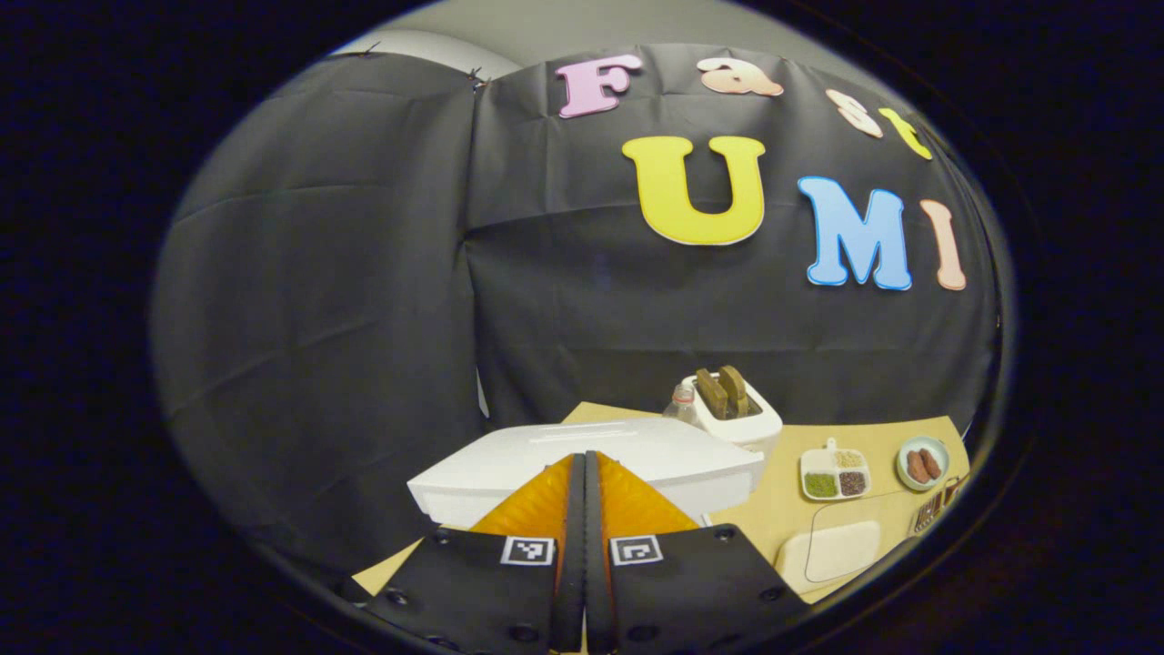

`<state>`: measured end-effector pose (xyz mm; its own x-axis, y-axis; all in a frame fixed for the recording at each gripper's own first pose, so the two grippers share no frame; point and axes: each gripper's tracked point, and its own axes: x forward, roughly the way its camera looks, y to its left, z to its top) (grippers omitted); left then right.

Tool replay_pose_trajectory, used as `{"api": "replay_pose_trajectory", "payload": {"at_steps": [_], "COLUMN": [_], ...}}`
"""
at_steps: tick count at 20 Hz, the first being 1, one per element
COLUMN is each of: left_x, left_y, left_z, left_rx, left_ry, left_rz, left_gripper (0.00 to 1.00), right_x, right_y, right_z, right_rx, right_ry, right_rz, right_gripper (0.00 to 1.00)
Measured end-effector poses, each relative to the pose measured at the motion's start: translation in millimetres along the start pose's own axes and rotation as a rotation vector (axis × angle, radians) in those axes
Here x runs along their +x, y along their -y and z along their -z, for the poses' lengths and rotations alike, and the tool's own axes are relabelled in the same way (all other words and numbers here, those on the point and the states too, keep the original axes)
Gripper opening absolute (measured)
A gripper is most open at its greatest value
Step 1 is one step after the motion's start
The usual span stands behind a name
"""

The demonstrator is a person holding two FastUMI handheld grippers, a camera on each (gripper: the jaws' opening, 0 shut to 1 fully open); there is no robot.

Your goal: Close the left gripper, press the button to open the rice cooker; take a wooden spoon from the chopstick holder with the right hand, scoop a spoonful of rice and pour it into the rice cooker, then put the wooden spoon back into the chopstick holder.

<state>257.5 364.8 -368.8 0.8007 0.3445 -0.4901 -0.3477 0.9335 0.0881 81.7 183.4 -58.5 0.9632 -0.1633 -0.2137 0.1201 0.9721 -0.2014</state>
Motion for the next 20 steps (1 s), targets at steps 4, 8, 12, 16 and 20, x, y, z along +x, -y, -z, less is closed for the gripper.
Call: {"api": "replay_pose_trajectory", "payload": {"at_steps": [4, 8, 12, 16, 20], "left_x": [-19.3, -55.6, -89.7, -129.8, -180.1], "left_y": [-0.6, 2.5, 1.3, -8.7, -5.2], "left_z": [1.8, -3.4, -10.3, -21.0, -29.0], "left_rx": [-0.024, -0.039, -0.048, -0.028, -0.025], "left_ry": [0.003, 0.026, 0.051, 0.089, 0.119], "left_rz": [0.014, 0.037, 0.035, -0.011, -0.044], "left_gripper": [0.09, 0.09, 0.08, 0.08, 0.09], "right_x": [-1.8, -3.3, 3.7, 17.0, 43.3], "right_y": [6.1, 11.1, 25.5, 47.0, 72.6], "right_z": [0.0, 3.3, 14.6, 30.8, 65.8], "right_rx": [0.018, 0.023, 0.0, 0.023, 0.059], "right_ry": [0.003, 0.008, 0.002, 0.0, -0.037], "right_rz": [0.001, -0.008, -0.023, -0.054, -0.088], "right_gripper": [0.98, 0.98, 0.98, 0.98, 0.98]}}
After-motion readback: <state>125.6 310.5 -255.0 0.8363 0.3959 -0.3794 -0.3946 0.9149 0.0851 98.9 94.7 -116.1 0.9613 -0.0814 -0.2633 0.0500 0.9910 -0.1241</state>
